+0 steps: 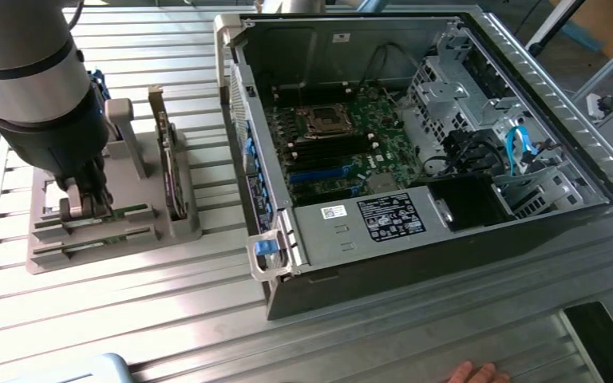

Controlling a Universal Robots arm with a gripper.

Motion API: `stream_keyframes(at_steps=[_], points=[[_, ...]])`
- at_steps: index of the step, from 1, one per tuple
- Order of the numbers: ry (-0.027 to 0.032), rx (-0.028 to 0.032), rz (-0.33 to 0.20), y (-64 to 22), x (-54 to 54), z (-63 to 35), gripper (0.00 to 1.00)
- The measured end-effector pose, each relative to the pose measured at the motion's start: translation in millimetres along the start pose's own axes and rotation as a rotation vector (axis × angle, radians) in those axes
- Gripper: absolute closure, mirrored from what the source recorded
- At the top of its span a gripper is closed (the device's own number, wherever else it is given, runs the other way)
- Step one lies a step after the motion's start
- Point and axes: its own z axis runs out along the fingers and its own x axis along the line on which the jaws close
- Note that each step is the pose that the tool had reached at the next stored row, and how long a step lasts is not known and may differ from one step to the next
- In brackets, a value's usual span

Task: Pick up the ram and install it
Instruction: 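Pick up the ram and move it above insertion slot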

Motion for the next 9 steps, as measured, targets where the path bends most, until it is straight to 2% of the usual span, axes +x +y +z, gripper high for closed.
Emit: stream_keyframes(at_steps=[9], points=[[-0.0002, 0.0001, -0.001, -0.1, 0.1, 2.5, 0.76]])
